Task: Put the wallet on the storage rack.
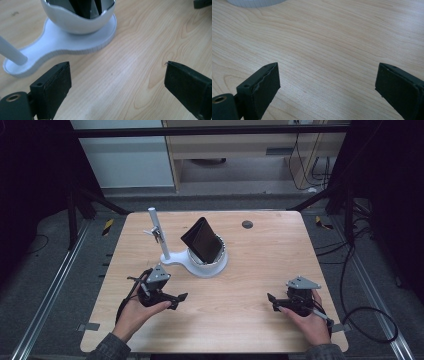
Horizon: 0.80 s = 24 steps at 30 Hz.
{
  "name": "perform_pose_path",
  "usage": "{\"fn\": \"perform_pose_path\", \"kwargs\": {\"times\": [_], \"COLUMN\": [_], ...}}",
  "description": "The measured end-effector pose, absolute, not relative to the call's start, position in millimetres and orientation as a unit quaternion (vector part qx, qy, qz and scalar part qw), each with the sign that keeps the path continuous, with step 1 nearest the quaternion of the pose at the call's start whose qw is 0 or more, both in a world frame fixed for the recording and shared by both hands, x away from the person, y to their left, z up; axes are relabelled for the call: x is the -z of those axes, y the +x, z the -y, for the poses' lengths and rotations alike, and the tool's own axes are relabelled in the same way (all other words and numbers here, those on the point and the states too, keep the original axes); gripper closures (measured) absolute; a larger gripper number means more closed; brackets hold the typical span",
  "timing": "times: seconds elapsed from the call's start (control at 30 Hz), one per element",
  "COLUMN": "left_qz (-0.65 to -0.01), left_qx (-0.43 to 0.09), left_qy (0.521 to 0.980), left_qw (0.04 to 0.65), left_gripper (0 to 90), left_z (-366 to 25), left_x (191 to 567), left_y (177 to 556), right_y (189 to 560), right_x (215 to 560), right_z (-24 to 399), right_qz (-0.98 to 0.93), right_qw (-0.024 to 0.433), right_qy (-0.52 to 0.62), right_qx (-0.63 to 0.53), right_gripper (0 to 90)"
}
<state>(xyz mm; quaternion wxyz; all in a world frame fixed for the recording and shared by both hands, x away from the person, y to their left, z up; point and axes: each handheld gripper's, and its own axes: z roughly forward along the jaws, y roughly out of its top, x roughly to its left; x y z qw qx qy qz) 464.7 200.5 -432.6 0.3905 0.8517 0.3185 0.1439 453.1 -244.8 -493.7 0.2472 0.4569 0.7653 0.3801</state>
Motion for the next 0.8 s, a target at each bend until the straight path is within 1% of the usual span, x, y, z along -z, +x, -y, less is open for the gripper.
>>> {"fn": "perform_pose_path", "kwargs": {"times": [0.17, 0.4, 0.8], "left_qz": [-0.328, -0.342, -0.379], "left_qx": [-0.137, -0.138, -0.16], "left_qy": [0.854, 0.852, 0.842], "left_qw": [0.38, 0.371, 0.349], "left_gripper": [7.1, 7.1, 7.1], "left_z": [-207.8, -222.5, -252.2], "left_x": [450.1, 464.2, 483.4], "left_y": [462.7, 463.1, 468.3], "right_y": [453.2, 453.2, 453.3], "right_x": [494.4, 494.9, 495.8], "right_z": [244.7, 244.2, 243.8], "right_qz": [-0.766, -0.767, -0.769], "right_qw": [0.246, 0.245, 0.245], "right_qy": [0.457, 0.457, 0.455], "right_qx": [-0.38, -0.378, -0.376], "right_gripper": [5.9, 5.9, 5.9]}}
